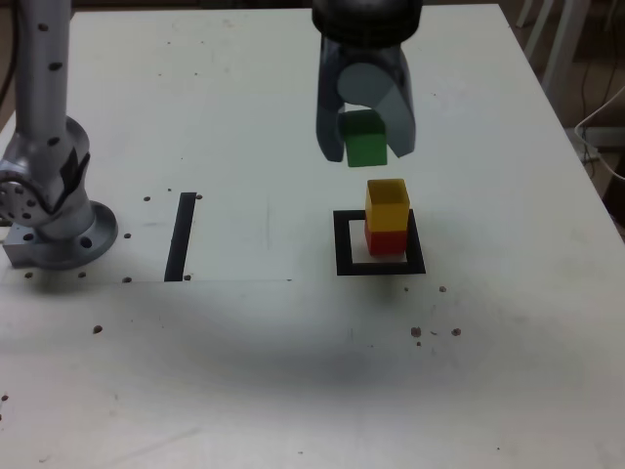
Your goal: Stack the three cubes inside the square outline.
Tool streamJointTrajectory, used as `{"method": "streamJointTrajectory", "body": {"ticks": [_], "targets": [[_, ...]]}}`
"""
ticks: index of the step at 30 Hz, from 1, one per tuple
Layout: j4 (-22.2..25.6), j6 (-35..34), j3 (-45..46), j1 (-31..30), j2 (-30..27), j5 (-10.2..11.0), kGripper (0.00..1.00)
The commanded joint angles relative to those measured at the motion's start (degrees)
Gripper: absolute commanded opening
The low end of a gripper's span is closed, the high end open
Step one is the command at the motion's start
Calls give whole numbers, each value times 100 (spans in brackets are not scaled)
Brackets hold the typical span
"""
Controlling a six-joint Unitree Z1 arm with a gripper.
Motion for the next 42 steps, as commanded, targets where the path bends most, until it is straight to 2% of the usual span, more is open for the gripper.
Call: {"method": "streamJointTrajectory", "body": {"ticks": [1, 6, 42], "targets": [[73, -84, -108, -56, 88, 57, 17], [245, -208, -295, -113, 259, 143, 17], [243, -251, -437, -104, 658, -52, 17]]}}
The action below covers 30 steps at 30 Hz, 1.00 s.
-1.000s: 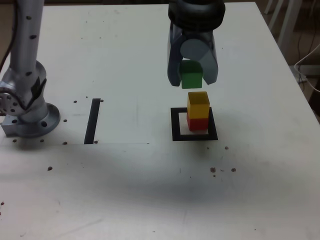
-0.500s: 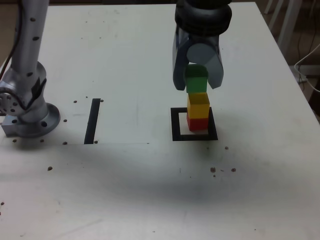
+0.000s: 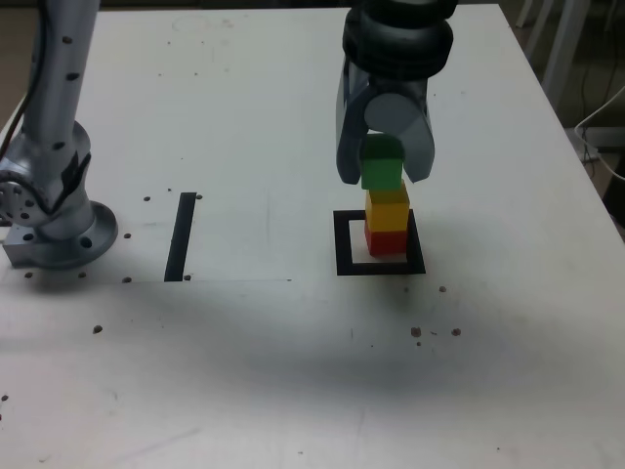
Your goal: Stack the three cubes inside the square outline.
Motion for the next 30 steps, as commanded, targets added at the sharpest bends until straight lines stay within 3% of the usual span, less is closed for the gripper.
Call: {"method": "streamJointTrajectory", "body": {"ticks": [1, 17, 30], "targets": [[-27, 10, 8, 0, 56, -10, 17], [-117, 52, -57, 42, 159, -31, 17], [-114, 81, -2, 79, 144, -104, 25]]}}
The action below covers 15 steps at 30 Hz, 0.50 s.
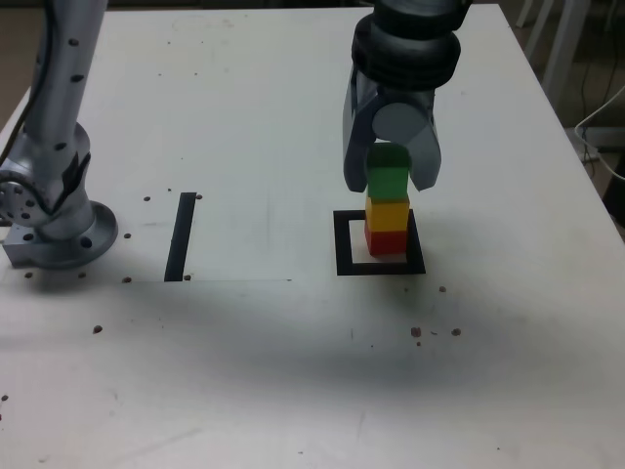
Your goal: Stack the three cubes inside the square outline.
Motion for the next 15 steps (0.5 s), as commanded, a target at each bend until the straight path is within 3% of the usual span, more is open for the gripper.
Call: {"method": "streamJointTrajectory", "body": {"ticks": [1, 15], "targets": [[-9, 10, 17, 13, 2, -18, 26], [-34, 10, 69, 65, 29, -22, 51]]}}
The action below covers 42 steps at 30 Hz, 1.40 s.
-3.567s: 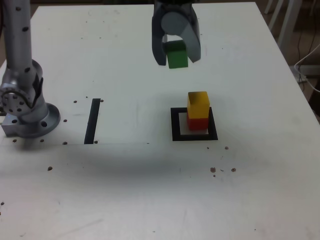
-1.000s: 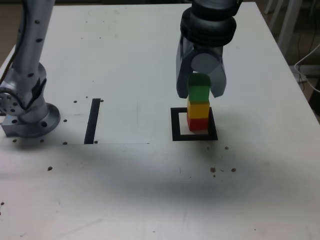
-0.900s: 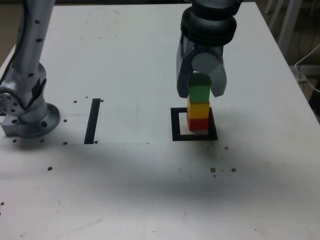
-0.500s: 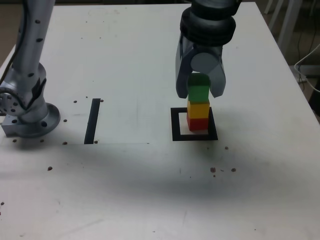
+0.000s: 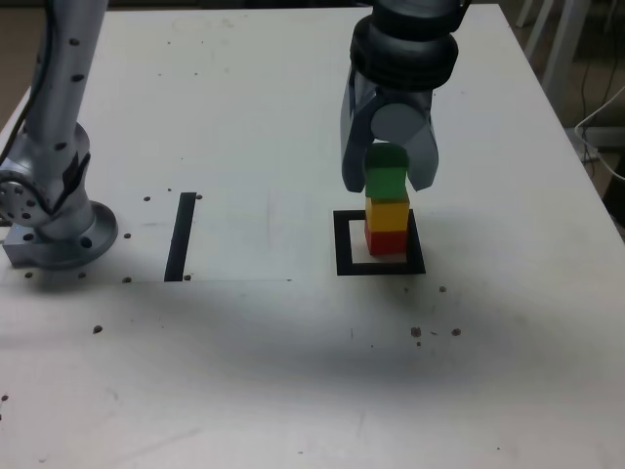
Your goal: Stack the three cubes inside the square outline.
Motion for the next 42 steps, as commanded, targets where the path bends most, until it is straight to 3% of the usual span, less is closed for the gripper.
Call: {"method": "streamJointTrajectory", "body": {"ticks": [1, 12, 16, 23, 25, 42], "targets": [[-9, 10, 9, 9, 23, -11, 51], [-30, 10, 9, 9, 25, -87, 52], [-48, 10, 6, 9, 24, -86, 57], [-60, 18, 46, 9, 18, -23, 93], [-59, 18, 58, 9, 16, -19, 99], [-26, 89, 20, 9, -232, -68, 100]]}}
